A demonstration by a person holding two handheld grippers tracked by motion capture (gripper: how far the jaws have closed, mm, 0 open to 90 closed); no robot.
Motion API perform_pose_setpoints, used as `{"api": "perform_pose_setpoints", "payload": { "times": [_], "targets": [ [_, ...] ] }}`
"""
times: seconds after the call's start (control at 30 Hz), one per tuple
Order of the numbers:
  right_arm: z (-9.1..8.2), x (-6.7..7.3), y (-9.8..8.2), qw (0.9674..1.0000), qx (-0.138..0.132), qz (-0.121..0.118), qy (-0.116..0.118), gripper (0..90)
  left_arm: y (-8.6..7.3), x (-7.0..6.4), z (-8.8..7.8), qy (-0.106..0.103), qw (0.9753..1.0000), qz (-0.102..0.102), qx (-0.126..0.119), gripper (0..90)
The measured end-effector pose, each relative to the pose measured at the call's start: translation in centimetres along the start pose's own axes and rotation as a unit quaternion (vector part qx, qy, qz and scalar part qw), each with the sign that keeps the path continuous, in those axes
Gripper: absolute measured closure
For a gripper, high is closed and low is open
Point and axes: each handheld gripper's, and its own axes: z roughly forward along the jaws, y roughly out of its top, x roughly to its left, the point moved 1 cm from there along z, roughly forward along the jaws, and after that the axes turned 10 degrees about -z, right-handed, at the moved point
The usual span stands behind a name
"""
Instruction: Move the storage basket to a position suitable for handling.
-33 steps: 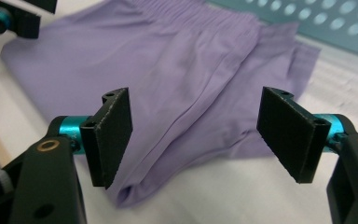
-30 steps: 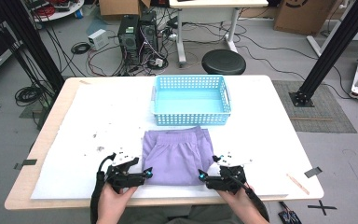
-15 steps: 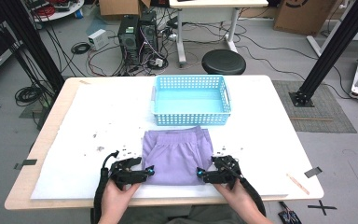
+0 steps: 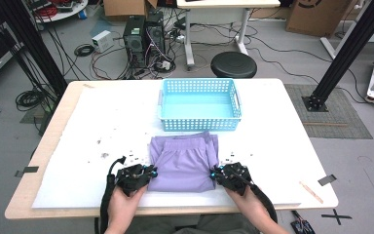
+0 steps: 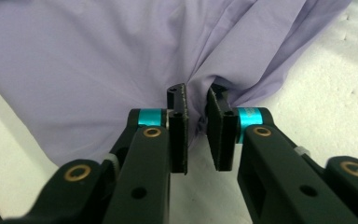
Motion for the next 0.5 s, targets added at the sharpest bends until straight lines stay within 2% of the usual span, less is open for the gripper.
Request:
{"api": "perform_pose_setpoints", "payload": {
  "times": [0.03, 0.13, 0.3, 0.5],
  "targets": [
    [0.0, 0.0, 0.0, 1.0000, 0.000, -0.002, 0.001, 82.0, 0.0, -0.3, 0.1, 0.008, 0.9999, 0.012, -0.002, 81.7],
    [0.0, 0.0, 0.0, 1.0000, 0.001, -0.003, 0.003, 82.8, 0.0, -0.6, 0.2, 0.011, 0.9998, 0.015, -0.004, 84.0],
    [-0.5, -0.5, -0.3, 0.9999, 0.001, 0.001, 0.010, 84.0, 0.3, -0.8, 0.8, -0.013, 0.9999, -0.001, -0.003, 84.7],
    [-1.5, -1.5, -1.2, 1.0000, 0.002, 0.006, 0.001, 84.1, 0.6, -1.9, 1.7, -0.034, 0.9994, 0.004, 0.003, 84.7]
  ]
}}
